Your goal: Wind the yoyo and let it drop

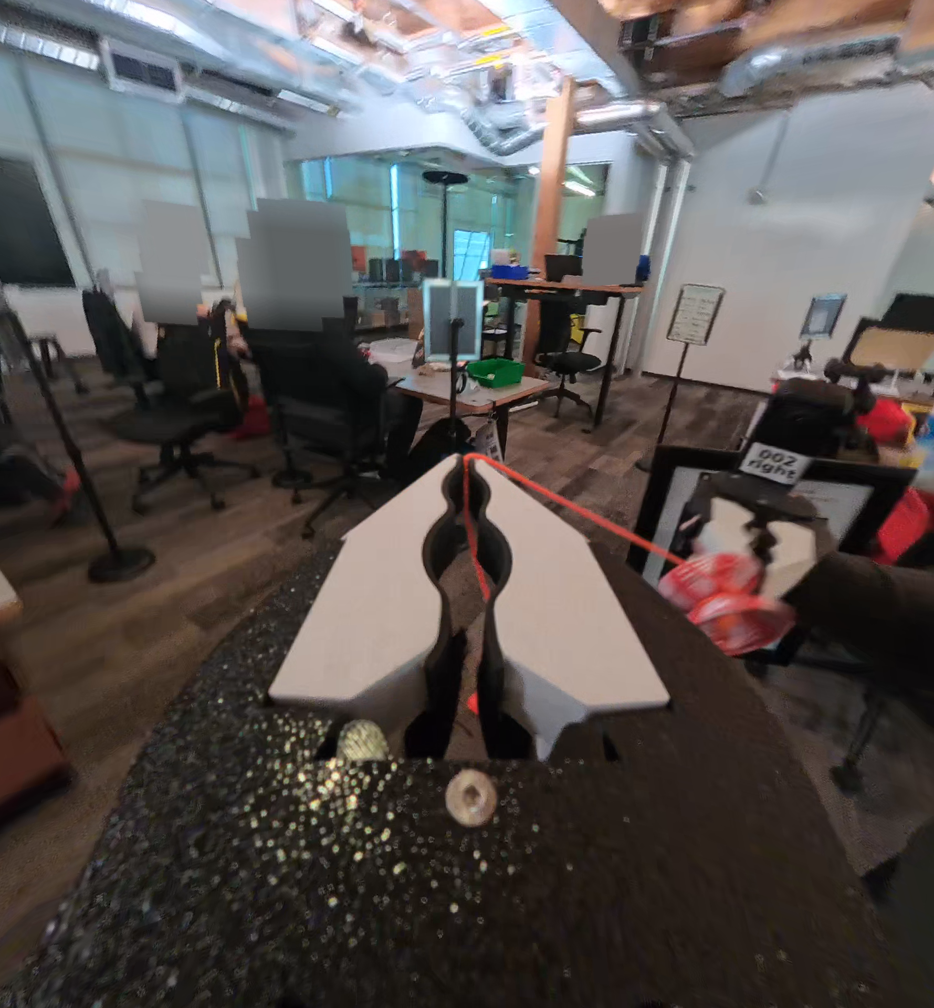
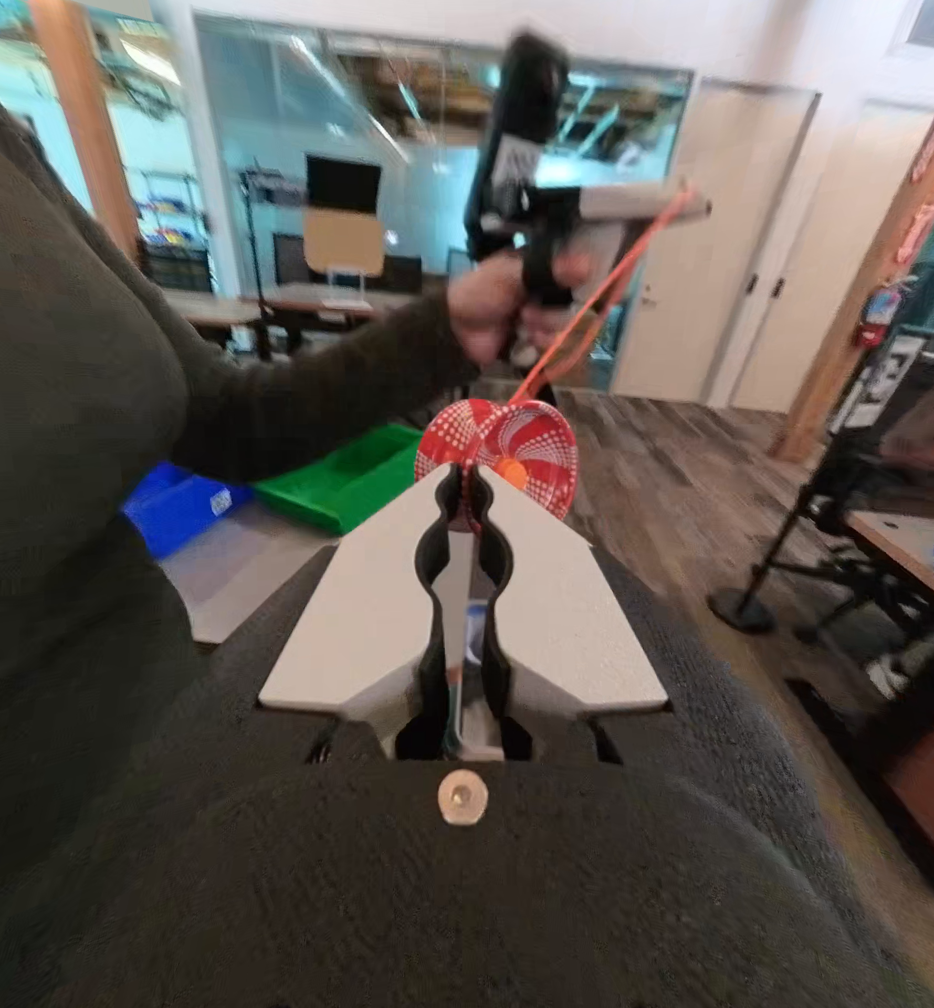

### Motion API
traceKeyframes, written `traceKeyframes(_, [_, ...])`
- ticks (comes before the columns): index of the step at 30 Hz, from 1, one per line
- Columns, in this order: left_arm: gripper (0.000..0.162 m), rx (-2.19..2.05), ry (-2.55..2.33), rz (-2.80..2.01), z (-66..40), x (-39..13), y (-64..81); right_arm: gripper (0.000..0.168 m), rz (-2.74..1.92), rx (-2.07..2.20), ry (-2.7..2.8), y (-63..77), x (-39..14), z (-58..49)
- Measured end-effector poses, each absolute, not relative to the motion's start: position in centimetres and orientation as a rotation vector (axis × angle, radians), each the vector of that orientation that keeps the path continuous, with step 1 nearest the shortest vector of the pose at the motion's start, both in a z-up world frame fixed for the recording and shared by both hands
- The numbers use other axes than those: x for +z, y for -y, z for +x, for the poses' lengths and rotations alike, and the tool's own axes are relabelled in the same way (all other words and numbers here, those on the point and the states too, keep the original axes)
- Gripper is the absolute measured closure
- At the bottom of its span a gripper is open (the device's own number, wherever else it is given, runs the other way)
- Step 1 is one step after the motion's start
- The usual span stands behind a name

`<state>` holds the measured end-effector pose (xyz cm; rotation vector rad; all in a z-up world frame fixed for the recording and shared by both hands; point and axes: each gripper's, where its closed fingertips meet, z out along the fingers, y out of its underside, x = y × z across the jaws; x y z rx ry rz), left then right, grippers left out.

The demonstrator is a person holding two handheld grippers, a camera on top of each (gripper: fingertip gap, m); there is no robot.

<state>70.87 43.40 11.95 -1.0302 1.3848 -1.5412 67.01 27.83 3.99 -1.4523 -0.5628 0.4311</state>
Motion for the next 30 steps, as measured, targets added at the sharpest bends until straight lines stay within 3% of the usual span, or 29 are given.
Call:
traceKeyframes(5, [0.162,-1.592,-1.49,-1.313,72.8,1.7,-43.2,0.167,-1.153,0.6,0.416,-26.3,10.2,68.1])
traceKeyframes(8, [0.162,-1.65,-1.754,-1.436,72.2,-4.8,-37.7,0.168,-1.171,0.425,0.287,-28.0,11.2,70.9])
traceKeyframes(10, [0.162,-1.71,-1.936,-1.466,70.2,-6.5,-33.0,0.167,-1.227,0.263,0.196,-29.3,10.9,73.3])
traceKeyframes(12, [0.162,-1.893,-2.031,-1.381,67.8,-4.3,-28.3,0.167,-1.305,0.114,0.13,-30.1,9.8,75.8])
traceKeyframes(16, [0.162,-2.143,-2.071,-0.952,63.5,4.7,-24.1,0.167,-1.412,-0.008,0.176,-30.2,7.8,77.4])
traceKeyframes(23, [0.162,-1.746,-1.7,-0.79,66.2,14.2,-31.5,0.167,-1.562,0.089,0.538,-30.3,4.0,71.1])
traceKeyframes(27, [0.162,-1.832,-1.484,-0.943,67.4,15.0,-36.5,0.167,-1.301,0.564,0.631,-26.9,8.1,65.5])
traceKeyframes(30, [0.162,-1.729,-1.468,-1.108,69.1,10.8,-38.6,0.167,-1.051,0.744,0.556,-24.7,13.1,65.2])
